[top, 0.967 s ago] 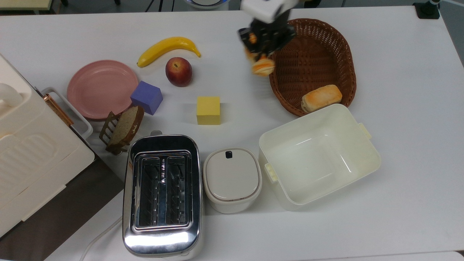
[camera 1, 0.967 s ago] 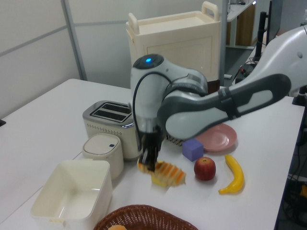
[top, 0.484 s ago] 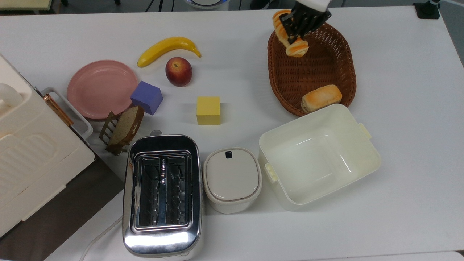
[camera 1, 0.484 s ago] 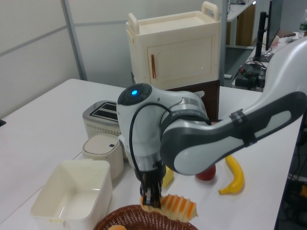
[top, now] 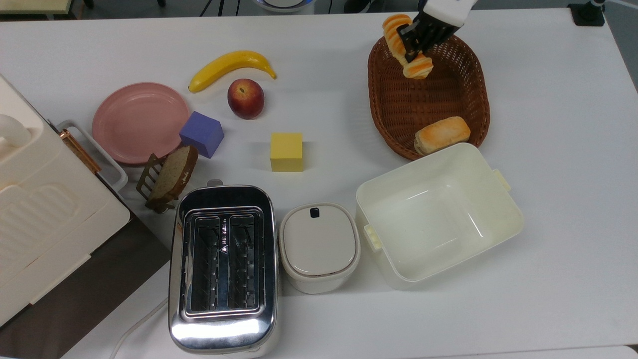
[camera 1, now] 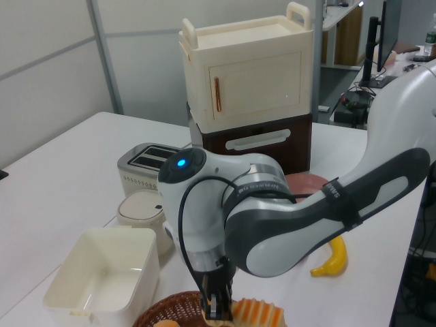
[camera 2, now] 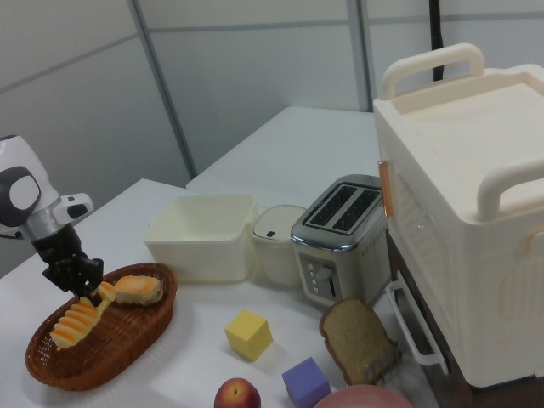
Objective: Put the bread in the basket
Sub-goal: 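Carry the striped bread loaf over the wicker basket, then lower the loaf into the basket beside the roll and open the gripper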
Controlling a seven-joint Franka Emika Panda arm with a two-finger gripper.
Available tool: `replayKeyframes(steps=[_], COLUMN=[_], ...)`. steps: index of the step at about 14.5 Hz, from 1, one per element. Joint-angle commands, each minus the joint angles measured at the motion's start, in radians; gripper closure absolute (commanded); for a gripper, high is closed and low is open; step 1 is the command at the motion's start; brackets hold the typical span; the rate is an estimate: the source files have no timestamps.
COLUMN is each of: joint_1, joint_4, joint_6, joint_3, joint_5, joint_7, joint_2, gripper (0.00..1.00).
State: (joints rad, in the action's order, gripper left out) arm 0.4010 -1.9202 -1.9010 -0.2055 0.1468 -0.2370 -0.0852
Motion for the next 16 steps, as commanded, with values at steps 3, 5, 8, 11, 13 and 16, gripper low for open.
replayKeyframes(steps=[3, 5, 8, 11, 13, 16], joint_1=[0.018, 0.015, 0.007, -0.017, -0.126, -0.2], joint_4=[0.003, 0.004, 0.003, 0.009, 0.065, 0.17], joint_6=[0.013, 0.014, 0.019, 0.052, 0.123, 0.214], joint_3=[-0.003, -0.006, -0.006, -0.005, -0.002, 0.127], joint_5=[0.024, 0.024, 0.024, 0.031, 0.063, 0.066], joint_7=[-0.051, -0.051, -0.051, -0.07, -0.097, -0.082], joint_2=[0.01, 0.012, 0.015, 0.031, 0.056, 0.073], gripper=[0.0, 0.0, 0.0, 0.0, 0.0, 0.0])
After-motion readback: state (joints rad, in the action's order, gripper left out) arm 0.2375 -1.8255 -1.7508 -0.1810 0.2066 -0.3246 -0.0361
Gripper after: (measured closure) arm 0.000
